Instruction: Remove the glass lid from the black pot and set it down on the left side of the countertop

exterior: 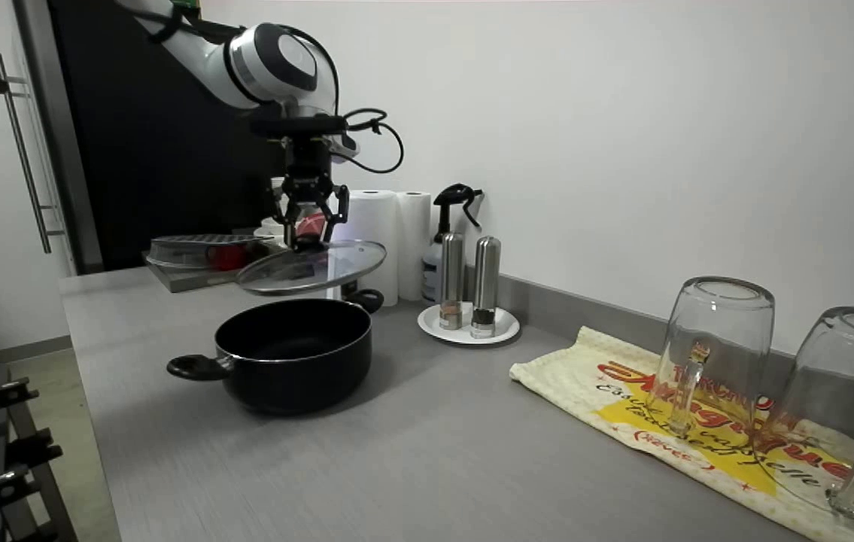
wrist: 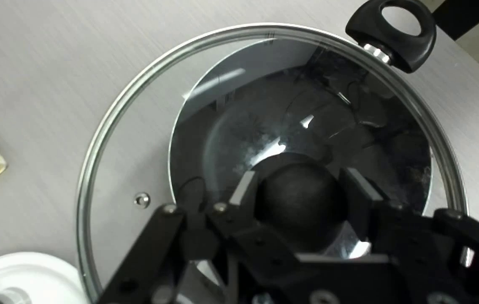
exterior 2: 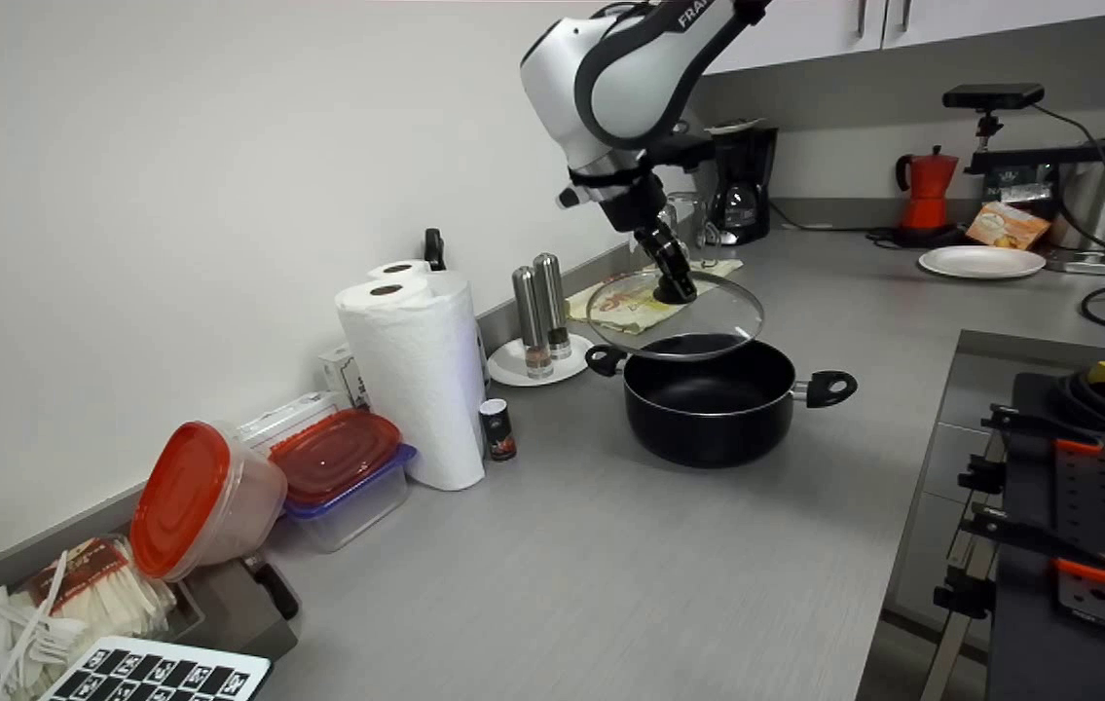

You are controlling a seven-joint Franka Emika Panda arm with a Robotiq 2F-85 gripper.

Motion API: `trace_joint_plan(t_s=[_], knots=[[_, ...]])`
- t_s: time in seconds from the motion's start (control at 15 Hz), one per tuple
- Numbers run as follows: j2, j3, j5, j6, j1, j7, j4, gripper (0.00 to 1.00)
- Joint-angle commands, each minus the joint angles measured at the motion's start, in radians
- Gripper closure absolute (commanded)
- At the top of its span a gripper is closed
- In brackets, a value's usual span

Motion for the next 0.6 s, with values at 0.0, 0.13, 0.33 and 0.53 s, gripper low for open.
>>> trace_joint_plan(t_s=[0.0,0.13,0.33,0.53], knots=[[-0.077,0.027,-0.052,-0.025,0.053,0.005,0.001,0.74],[-0.081,0.048,-0.082,-0.034,0.09,0.003,0.021,0.74],[-0.065,0.089,-0.128,-0.033,0.153,-0.009,0.045,0.74],[-0.032,0.126,-0.164,-0.025,0.212,-0.021,0.057,0.74]])
